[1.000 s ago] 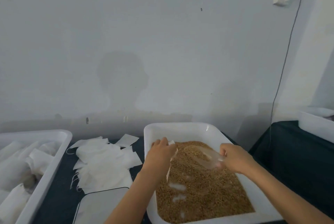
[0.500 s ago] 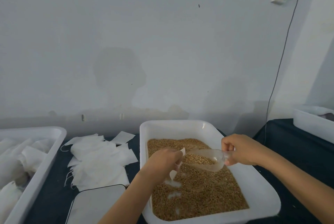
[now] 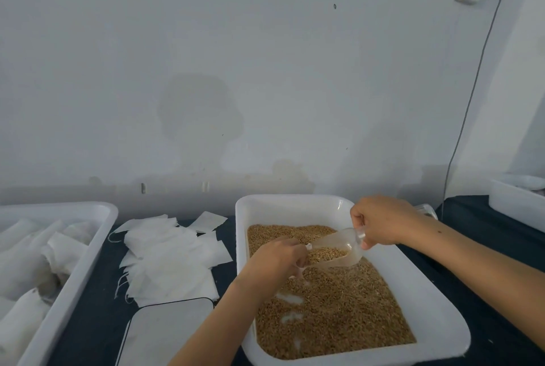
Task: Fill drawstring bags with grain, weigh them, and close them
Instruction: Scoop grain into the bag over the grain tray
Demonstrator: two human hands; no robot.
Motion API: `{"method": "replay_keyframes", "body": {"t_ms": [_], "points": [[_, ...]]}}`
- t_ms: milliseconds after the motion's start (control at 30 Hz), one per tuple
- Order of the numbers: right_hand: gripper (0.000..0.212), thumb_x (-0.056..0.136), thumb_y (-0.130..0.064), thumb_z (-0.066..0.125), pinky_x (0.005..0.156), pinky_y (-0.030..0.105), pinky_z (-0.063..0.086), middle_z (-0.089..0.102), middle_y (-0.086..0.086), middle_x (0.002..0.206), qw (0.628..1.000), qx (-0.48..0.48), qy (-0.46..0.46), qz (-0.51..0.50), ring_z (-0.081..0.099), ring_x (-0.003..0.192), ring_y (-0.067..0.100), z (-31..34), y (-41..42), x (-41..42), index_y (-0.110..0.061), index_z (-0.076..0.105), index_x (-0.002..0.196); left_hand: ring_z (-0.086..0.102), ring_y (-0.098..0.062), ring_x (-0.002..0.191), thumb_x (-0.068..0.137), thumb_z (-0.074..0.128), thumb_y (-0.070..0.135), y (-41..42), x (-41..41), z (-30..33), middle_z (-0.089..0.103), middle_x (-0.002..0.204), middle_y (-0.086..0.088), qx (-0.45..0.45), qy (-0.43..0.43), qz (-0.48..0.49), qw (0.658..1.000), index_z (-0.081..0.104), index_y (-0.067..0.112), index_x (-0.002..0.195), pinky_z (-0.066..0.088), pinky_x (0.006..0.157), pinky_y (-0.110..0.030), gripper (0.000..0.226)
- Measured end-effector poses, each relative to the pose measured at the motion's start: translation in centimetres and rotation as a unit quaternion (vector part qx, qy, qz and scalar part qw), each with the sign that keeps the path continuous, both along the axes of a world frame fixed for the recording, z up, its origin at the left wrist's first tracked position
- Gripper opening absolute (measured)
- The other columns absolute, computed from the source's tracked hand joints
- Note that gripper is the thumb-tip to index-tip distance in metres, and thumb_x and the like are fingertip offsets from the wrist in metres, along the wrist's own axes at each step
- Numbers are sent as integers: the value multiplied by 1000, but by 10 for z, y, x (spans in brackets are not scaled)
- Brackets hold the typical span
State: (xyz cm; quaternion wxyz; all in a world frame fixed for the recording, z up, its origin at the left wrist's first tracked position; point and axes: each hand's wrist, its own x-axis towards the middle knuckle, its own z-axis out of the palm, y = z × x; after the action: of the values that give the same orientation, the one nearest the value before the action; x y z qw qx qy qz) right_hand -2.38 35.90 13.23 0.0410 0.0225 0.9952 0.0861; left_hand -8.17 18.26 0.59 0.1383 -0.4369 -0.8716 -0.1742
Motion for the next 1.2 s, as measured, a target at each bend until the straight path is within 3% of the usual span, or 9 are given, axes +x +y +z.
{"method": "replay_keyframes", "body": {"t_ms": [200,400,767,833,900,967,1033,1100,1200], "points": [[27,79,-22,74,56,18,34,60,-5,90,999,38,0,-5,53,80,13,5,-5,-3,-22,48,71,51,-17,94,87,62,23,0,-3,-1,53,104,-2,-4,-17,10,1000,58,8,93,35,77,-23,16],[32,79,-22,75,54,17,32,54,-7,83,1000,27,-9,-11,51,77,12,1,0,-4,-23,45,67,50,-18,92,86,64,17,1,-6,-5,52,103,-3,-9,-25,8,1000,57,8,92,32,73,-22,13],[20,95,-18,53,55,16,42,52,0,87,965,-216,-103,-112,48,71,7,-46,31,11,-19,40,80,49,-20,84,94,49,7,1,-7,-11,55,96,-6,44,-36,73,996,45,13,91,38,70,-28,8],[9,97,-18,49,51,14,37,46,-1,81,966,-208,-99,-121,45,67,7,-61,29,8,-13,43,93,44,-17,77,95,47,7,0,-7,-12,52,89,-6,61,-37,82,994,37,15,88,35,66,-28,15],[26,98,-18,45,51,15,34,46,-1,83,967,-193,-88,-142,45,68,7,-79,28,2,-3,41,119,38,-15,72,95,47,8,-1,-8,-11,47,83,-5,88,-52,91,991,31,15,88,31,62,-26,19],[39,99,-14,40,67,19,41,50,7,110,971,-155,-81,-162,53,92,14,-97,25,-3,1,32,134,39,-17,71,96,47,11,-2,-9,-9,46,79,-4,122,-84,97,984,31,14,88,30,61,-27,19],[52,98,-11,39,93,27,40,35,15,138,976,-104,-76,-177,42,122,26,-114,23,-7,2,19,144,45,-20,73,97,47,11,-3,-8,-7,49,80,-6,148,-106,96,979,32,14,86,34,63,-29,19],[58,97,-9,39,107,35,32,23,17,149,976,-82,-93,-180,31,132,32,-126,19,-7,-1,12,148,52,-26,81,96,48,9,-4,-7,-4,55,84,-11,172,-123,85,974,33,13,85,41,67,-35,19],[57,95,-9,40,110,42,29,22,16,150,979,-65,-94,-170,27,134,33,-127,13,-5,-3,19,147,56,-29,88,95,48,8,-6,-4,0,59,90,-19,211,-152,58,964,35,15,81,44,74,-46,21]]}}
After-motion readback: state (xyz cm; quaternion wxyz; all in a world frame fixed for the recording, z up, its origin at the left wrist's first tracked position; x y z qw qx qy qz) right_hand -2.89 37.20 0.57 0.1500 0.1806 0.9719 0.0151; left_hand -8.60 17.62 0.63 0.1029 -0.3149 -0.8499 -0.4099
